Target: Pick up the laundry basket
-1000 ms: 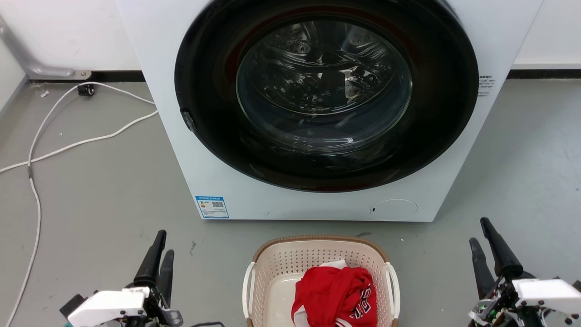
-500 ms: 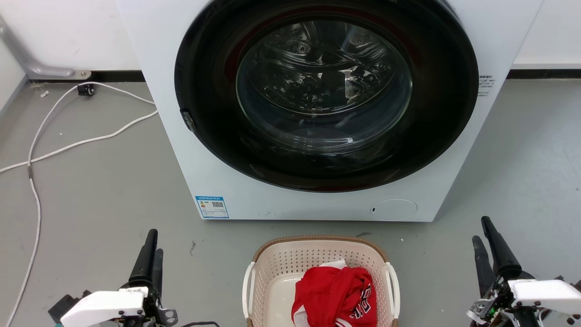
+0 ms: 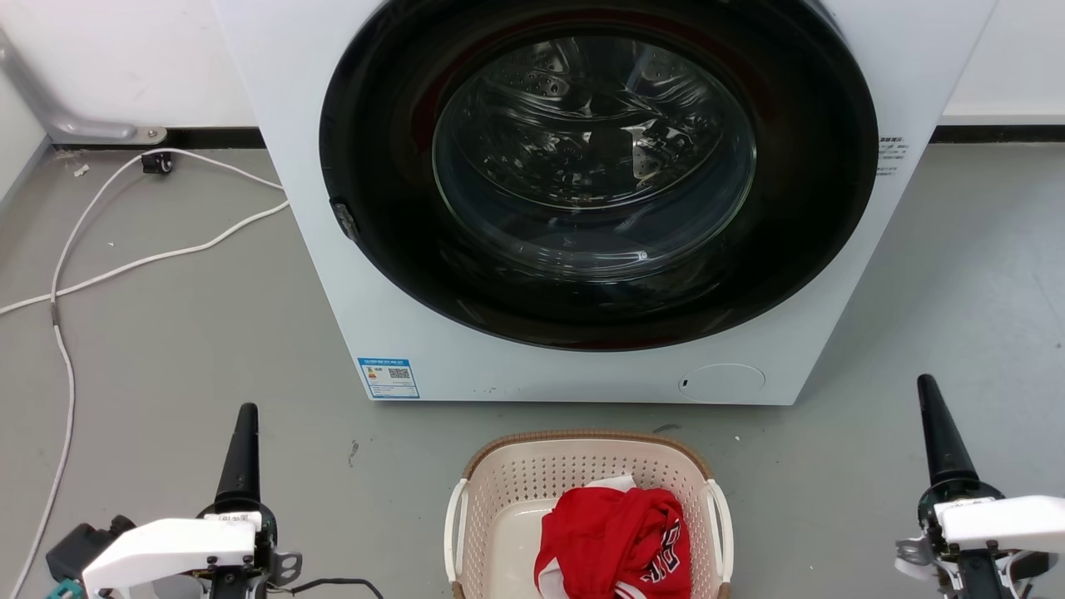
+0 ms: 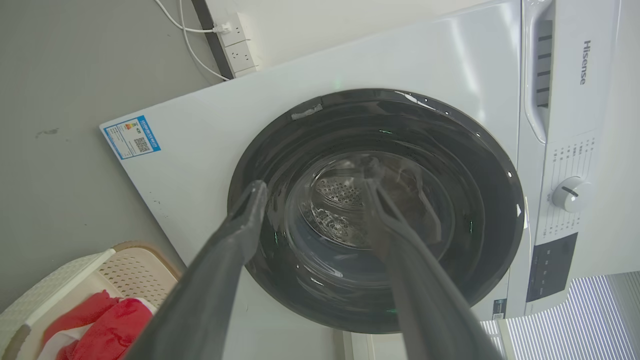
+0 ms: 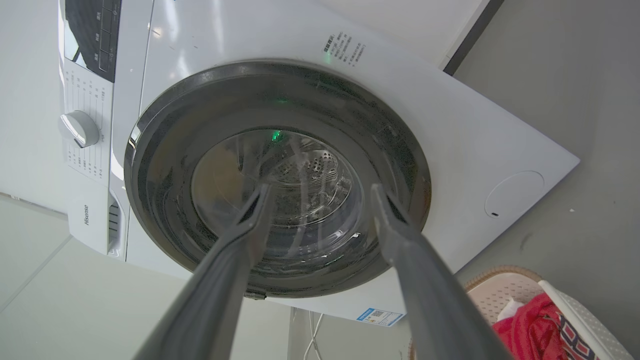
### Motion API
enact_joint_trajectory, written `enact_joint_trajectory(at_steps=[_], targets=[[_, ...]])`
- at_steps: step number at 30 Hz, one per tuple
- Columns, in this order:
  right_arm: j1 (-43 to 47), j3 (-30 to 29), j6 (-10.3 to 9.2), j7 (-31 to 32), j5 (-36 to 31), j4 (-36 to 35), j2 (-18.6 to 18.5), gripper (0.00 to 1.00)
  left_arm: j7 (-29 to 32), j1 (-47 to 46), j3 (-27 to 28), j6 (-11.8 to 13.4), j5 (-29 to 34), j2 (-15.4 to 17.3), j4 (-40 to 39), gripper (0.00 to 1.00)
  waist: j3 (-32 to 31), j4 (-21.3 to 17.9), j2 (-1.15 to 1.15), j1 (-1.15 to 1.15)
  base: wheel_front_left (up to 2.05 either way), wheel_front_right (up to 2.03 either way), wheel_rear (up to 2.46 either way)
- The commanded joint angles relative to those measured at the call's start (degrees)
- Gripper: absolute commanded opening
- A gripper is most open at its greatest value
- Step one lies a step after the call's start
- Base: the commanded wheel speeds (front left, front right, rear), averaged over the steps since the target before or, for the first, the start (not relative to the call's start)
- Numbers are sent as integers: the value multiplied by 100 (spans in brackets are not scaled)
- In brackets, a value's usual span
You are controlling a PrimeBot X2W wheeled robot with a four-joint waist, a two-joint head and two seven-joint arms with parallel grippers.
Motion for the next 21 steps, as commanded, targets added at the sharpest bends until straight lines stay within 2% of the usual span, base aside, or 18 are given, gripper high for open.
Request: enact_joint_trajectory(at_steps=[1,7,10,16,21], targets=[[-128,-48,10,-45,-216,-154,-21,100,-40,-31,35,29,153,24,-159,100,2,2,0,0,0,0,0],[-149,-50,10,-175,-1158,-498,-24,100,-168,-22,-79,255,1091,25,-664,100,11,10,0,0,0,0,0],[-145,55,10,-256,-1835,-741,-26,100,-248,11,-351,347,1905,26,-1002,100,18,11,0,0,0,0,0],[-90,212,11,-351,-2611,-992,-27,100,-344,60,-655,529,2613,28,-1258,100,20,6,0,0,0,0,0],[-11,346,11,-445,-3286,-1169,-30,100,-435,133,-845,434,3084,30,-1398,100,21,3,0,0,0,0,0]])
